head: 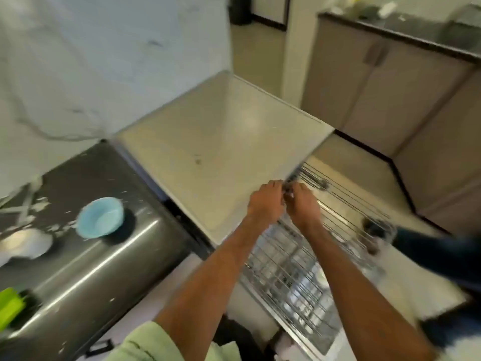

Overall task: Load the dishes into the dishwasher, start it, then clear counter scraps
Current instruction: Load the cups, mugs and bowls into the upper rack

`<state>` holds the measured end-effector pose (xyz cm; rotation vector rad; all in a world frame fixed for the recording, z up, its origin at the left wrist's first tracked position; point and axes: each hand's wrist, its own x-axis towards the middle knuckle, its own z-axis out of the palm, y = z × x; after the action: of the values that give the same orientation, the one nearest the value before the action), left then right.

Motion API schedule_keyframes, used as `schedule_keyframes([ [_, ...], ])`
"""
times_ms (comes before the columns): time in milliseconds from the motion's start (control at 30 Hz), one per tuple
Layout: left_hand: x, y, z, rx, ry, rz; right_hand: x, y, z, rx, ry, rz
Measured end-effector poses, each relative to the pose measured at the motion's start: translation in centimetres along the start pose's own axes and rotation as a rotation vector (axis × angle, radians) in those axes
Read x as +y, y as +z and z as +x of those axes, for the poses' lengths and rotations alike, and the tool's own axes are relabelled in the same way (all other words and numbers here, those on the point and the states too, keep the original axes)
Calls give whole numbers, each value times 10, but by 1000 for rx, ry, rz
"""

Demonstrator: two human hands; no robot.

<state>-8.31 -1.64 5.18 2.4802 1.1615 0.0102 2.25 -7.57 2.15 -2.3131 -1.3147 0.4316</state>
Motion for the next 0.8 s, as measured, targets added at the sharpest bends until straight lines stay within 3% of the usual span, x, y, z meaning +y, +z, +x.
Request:
schedule_keyframes([
  [167,-116,-63,-51,252,-209,-139,-129,50,19,-12,-272,49],
  [367,-279,-92,-195,432,-575,-259,-296,154,-36,-218,-549,104],
  [533,-383,-86,-316,504,-808,-113,-398,229,-111,-437,-799,115],
  [633,-416,-79,-356,451,-920,-25,-438,261,-145,-502,-927,39],
  [800,-435,-73,-375,341,-927,-10,-470,279,-166,-457,-963,-24],
])
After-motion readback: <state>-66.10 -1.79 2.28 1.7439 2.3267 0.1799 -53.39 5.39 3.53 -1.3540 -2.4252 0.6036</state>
